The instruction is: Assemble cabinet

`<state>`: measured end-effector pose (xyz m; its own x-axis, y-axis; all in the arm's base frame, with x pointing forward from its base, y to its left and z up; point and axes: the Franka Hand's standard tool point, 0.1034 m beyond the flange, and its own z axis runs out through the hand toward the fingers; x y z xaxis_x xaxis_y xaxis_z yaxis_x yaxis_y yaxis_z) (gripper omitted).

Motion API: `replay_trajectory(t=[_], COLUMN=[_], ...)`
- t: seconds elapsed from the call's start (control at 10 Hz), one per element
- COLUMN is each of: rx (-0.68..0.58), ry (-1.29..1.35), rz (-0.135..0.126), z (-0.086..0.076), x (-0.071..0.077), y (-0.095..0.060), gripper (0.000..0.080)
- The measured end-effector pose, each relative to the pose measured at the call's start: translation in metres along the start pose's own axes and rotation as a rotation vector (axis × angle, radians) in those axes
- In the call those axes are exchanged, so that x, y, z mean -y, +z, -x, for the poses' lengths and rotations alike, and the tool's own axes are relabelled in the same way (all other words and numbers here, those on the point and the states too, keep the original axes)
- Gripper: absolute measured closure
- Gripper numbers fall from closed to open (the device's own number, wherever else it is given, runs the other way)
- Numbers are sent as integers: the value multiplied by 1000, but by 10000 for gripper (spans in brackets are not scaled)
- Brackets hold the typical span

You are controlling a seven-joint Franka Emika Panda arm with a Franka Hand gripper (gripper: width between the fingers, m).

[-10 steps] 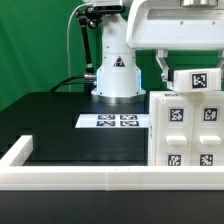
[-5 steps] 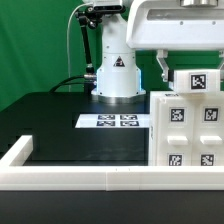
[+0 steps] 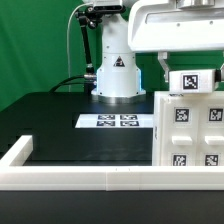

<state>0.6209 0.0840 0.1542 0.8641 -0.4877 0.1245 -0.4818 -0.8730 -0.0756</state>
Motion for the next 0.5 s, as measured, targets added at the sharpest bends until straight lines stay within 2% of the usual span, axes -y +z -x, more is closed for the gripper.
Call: replay_trajectory(t=[0.5], rx=[28], ry=[440], rz=[-12], z=[5], x=[0], y=[6], gripper=[231])
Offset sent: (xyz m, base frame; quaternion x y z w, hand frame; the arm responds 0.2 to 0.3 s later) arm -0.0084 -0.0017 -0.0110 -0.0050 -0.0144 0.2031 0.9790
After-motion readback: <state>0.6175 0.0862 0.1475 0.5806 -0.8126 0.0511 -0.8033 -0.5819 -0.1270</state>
